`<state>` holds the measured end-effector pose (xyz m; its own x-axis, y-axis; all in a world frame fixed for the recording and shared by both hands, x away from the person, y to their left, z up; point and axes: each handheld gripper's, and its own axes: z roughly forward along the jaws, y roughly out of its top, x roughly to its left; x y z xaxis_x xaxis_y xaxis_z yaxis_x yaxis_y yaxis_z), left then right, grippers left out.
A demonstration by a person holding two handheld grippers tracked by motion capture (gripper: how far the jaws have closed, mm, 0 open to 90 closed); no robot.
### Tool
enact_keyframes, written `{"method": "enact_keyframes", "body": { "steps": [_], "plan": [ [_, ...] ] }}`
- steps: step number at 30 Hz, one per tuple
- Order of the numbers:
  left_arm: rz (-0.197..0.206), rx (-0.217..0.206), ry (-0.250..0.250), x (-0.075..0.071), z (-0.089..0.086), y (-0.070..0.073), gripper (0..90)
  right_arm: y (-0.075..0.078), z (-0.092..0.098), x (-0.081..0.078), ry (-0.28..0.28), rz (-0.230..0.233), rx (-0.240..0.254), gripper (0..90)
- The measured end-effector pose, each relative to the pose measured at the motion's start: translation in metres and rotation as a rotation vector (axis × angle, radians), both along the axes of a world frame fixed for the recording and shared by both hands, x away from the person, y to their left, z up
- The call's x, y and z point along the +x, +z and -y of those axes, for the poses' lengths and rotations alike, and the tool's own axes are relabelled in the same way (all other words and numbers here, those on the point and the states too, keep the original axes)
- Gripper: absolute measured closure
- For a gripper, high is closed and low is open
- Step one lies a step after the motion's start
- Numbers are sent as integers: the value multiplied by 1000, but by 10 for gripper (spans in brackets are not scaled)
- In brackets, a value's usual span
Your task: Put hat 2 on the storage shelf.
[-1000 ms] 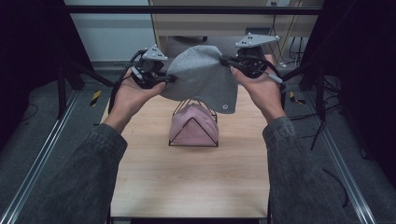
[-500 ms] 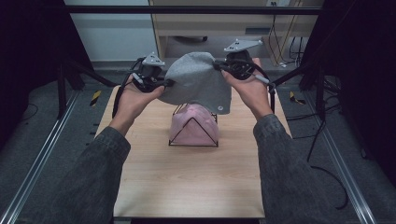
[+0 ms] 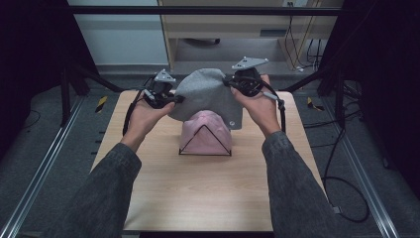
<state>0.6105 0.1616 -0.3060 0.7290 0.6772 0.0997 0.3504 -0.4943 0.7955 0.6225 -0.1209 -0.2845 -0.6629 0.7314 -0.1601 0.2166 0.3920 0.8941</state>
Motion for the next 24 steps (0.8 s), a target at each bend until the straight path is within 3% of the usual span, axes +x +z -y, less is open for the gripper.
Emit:
{"method": "enact_keyframes", "body": {
  "steps": [5,20,24],
  "plan": [
    [-14,-15,-2,0,2,-6,860,-8,4,-3,-3,-12,19,882],
    [-43,10,0,2,4,-21,859,-29,11,-10,-13,-48,31,887],
    [-61,-2,9,3,2,-27,860,-34,10,-10,-11,-59,22,892]
  ]
}}
